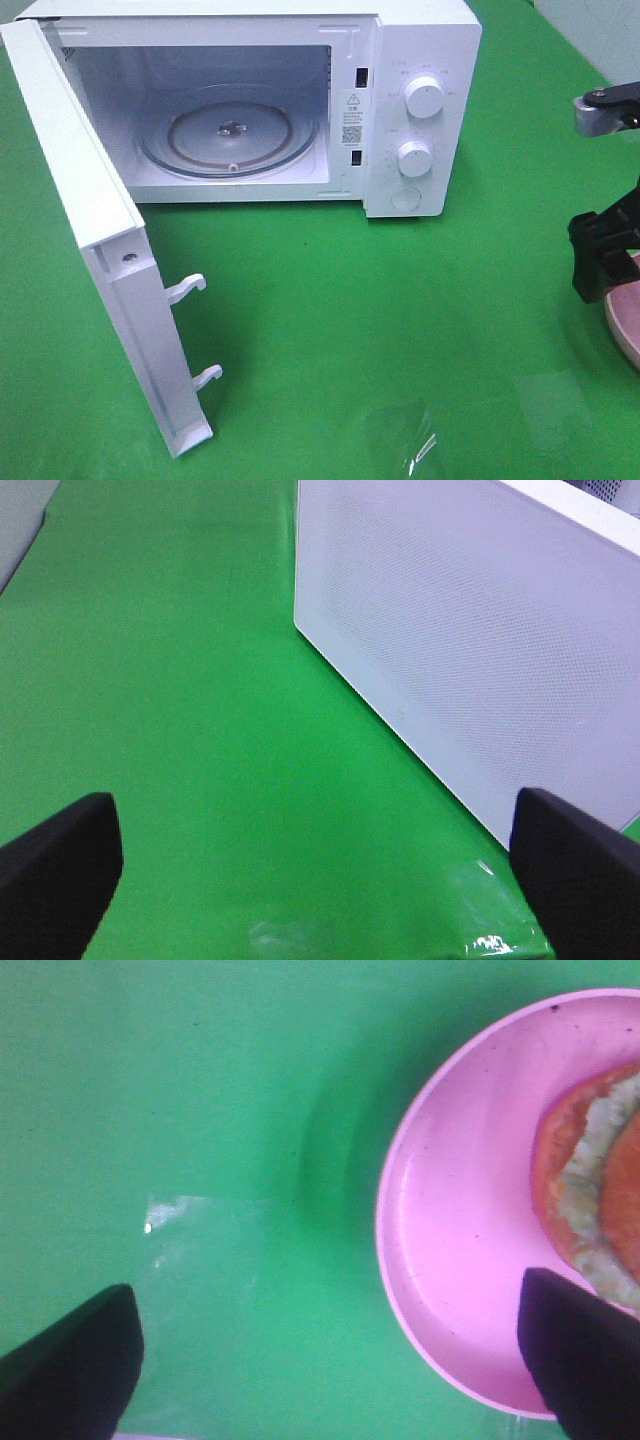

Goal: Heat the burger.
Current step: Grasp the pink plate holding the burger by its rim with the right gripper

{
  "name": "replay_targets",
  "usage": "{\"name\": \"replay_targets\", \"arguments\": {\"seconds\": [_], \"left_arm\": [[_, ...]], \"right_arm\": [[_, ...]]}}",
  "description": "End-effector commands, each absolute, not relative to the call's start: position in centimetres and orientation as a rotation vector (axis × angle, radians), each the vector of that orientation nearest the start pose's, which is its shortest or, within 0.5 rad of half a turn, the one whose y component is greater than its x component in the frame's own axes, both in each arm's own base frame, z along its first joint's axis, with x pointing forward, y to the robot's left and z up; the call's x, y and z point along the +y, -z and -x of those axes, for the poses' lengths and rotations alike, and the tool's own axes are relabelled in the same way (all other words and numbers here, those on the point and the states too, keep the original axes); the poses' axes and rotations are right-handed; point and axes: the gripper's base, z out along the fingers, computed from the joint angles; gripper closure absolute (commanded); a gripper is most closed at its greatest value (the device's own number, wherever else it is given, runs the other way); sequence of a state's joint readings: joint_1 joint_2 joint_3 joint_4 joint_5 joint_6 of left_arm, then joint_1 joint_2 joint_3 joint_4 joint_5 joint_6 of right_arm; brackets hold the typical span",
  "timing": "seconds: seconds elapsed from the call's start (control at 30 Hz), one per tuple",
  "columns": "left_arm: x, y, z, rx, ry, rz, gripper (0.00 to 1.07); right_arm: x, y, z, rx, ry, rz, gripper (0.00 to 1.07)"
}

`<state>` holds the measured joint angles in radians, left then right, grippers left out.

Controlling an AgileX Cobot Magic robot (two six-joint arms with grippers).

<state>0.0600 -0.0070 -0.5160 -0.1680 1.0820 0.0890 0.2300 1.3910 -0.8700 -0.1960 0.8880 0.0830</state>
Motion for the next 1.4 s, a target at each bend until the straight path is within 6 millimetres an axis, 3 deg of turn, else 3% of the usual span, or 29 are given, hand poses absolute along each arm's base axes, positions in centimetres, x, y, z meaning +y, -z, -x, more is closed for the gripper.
{"name": "replay_targets", "arguments": {"seconds": [0.03,0.3,0.57,0.77,1.4], "left_arm": [[-1.4,-28.1,1.0,2.009,0.114,-0.041,0.09],[-1.4,-28.1,1.0,2.009,0.114,-0.041,0.09],[-1.4,-28.1,1.0,2.009,0.114,-0.041,0.09],[-1.4,-28.1,1.0,2.009,0.114,-0.041,0.09],[-1.4,-28.1,1.0,2.009,0.114,-0.041,0.09]], "right_arm": [[2.8,-23.8,-24.9,2.815,0.201,0.300,0.13],[1.7,-21.9,-25.5,2.825,0.199,0.269,0.15],[1.8,-18.8,-26.6,2.874,0.197,0.299,0.17],[0.6,-16.2,-27.5,2.921,0.189,0.236,0.20],[0.8,-12.4,-28.7,2.959,0.158,0.229,0.28]]}}
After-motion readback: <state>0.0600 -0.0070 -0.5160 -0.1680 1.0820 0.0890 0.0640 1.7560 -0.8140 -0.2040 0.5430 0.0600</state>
